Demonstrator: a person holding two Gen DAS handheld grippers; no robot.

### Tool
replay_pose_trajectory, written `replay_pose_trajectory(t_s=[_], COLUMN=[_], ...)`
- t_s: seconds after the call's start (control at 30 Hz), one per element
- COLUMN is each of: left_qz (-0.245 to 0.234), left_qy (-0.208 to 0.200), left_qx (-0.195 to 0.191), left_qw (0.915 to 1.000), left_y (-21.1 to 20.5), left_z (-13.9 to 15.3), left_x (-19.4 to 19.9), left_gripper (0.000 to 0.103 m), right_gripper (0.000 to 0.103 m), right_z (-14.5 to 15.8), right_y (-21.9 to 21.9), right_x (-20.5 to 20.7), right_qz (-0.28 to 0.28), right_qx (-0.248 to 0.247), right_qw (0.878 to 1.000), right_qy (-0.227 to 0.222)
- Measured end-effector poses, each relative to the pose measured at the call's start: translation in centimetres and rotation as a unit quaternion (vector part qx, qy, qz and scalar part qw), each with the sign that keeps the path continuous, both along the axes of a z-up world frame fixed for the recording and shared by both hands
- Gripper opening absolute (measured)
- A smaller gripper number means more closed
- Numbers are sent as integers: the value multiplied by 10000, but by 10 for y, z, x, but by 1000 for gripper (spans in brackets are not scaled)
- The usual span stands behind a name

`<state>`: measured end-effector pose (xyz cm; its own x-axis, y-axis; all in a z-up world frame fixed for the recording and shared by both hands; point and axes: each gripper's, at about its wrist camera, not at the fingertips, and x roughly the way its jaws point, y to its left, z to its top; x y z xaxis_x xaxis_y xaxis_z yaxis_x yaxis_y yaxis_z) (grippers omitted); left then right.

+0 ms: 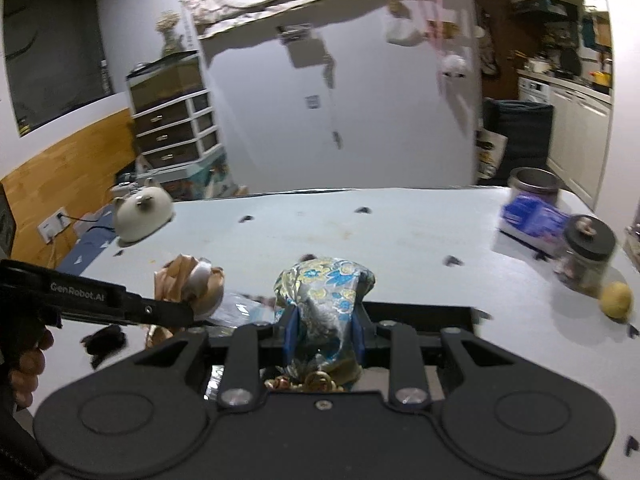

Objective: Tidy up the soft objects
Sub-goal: 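Carry the bow and floral pouch into the black box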

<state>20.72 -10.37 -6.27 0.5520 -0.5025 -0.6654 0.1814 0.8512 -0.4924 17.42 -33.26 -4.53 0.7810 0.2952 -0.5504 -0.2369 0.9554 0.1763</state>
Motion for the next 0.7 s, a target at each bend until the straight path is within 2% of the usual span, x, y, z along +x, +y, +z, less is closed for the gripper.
replay_pose_trajectory(t_s=[0.2, 0.4, 0.5, 0.63, 0.7], left_qz=[-404, -568, -572, -454, -328], left_qy=[419, 1065, 1298, 1383, 1406], left_qx=[-275, -412, -221, 395, 499], left_qw=[9979, 9918, 9896, 9886, 9883], left_y=[-54, -95, -109, -113, -109], left_z=[-28, -68, -84, -99, -102], left_x=[19, 41, 47, 47, 46], left_gripper=[25, 25, 25, 25, 25], right_gripper=[29, 29, 29, 29, 29], right_z=[-6, -16, -24, -39, -46], right_y=[-45, -73, -80, -82, -80], right_x=[-9, -10, -7, 1, 7], right_qz=[-215, -351, -321, -215, -140], right_qx=[-18, -15, 41, 244, 284], right_qw=[9997, 9989, 9984, 9962, 9950], right_qy=[106, 314, 470, 803, 948])
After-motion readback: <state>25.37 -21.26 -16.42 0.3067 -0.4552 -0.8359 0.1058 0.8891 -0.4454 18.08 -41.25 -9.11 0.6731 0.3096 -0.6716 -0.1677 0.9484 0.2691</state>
